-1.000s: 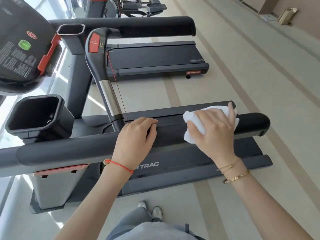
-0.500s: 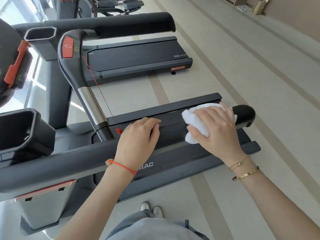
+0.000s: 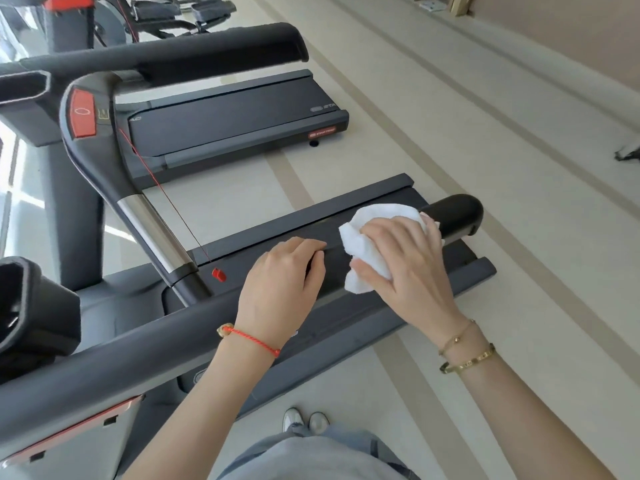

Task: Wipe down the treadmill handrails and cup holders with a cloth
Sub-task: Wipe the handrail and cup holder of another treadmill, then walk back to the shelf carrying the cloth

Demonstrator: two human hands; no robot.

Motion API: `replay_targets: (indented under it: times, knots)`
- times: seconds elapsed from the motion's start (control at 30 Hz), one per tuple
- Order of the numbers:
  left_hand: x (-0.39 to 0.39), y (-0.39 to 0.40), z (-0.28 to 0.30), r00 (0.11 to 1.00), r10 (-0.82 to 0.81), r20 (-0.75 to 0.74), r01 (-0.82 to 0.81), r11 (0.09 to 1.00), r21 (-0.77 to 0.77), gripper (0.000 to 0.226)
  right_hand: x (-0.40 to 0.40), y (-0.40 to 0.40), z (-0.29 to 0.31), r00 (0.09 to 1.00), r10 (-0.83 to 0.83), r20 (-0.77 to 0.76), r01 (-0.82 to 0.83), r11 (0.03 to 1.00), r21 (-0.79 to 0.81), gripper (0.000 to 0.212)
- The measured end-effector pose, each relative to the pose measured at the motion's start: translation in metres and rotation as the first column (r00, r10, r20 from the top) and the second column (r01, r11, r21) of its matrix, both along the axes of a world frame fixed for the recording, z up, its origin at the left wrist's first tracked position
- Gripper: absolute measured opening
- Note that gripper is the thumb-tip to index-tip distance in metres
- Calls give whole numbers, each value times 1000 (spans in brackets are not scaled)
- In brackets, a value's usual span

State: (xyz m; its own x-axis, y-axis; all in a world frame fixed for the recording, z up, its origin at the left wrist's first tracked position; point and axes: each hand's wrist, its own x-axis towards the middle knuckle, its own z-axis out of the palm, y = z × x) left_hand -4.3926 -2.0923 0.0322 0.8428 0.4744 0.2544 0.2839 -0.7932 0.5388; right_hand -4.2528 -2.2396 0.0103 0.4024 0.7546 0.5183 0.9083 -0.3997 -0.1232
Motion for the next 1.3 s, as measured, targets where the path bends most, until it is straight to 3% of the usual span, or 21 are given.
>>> replay_targets:
  times: [0.07, 0.23, 0.4, 0.67, 0.93, 1.1, 1.3]
  knots:
    - [-1, 1, 0, 1000, -29, -4, 29, 1000, -3, 25, 6, -10, 0, 992, -120, -26, 120, 993, 10, 40]
    - [7, -4, 4, 990, -142, 3, 142, 990, -20, 28, 18, -47, 7, 882, -375, -286, 388, 922, -15, 50]
    - [39, -20, 9, 955, -291, 56, 291, 957, 5, 27, 3, -91, 14, 773, -452, -446, 503, 864, -2, 32]
    - [111, -84, 2, 853, -514, 92, 501, 856, 128, 23, 6, -180, 16, 640, -586, -498, 665, 746, -24, 32]
    - [212, -195, -18, 794, -606, 43, 605, 795, 29, 25, 60, -295, 23, 518, -664, -539, 757, 649, -72, 35]
    - [268, -262, -24, 810, -585, 35, 586, 809, -36, 25, 109, -362, 20, 481, -717, -505, 779, 613, -129, 41]
    - [327, -313, -30, 807, -590, -14, 587, 806, -74, 25, 164, -421, 7, 418, -721, -553, 801, 579, -150, 33]
